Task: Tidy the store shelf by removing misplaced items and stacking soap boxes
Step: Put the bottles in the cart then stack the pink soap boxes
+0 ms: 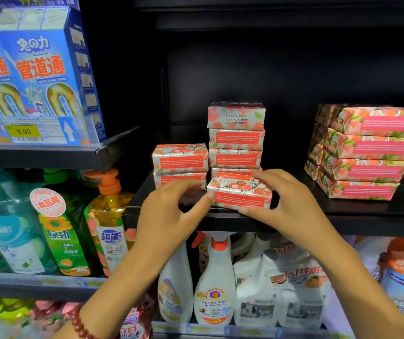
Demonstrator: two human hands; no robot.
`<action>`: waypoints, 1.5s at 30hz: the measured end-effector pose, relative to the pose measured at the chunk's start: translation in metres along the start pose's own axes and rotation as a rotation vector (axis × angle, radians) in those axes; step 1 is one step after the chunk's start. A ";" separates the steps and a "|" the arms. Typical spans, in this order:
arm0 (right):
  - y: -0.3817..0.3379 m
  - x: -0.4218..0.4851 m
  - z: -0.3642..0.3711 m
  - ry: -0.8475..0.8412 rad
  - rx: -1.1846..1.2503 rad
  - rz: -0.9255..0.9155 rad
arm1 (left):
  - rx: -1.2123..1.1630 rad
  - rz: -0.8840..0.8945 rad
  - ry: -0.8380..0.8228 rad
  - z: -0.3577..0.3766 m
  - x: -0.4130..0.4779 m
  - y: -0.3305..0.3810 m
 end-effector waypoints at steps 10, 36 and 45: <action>-0.023 -0.009 -0.009 0.346 0.061 -0.374 | -0.172 -0.202 -0.274 0.006 0.014 0.017; -0.034 -0.013 -0.027 0.298 0.144 -0.363 | -0.522 -0.060 -0.192 -0.007 0.018 0.040; -0.030 -0.004 -0.034 -0.002 0.627 0.065 | -0.417 0.138 -0.173 -0.008 0.015 0.036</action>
Point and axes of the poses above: each hand's wrist, its own x-axis towards the middle knuckle, its own z-axis out of the palm, y = z × x, the point moved 3 cm from there along x, towards the middle knuckle, and after that the axes turned 7 degrees about y, right-handed, at the moved point
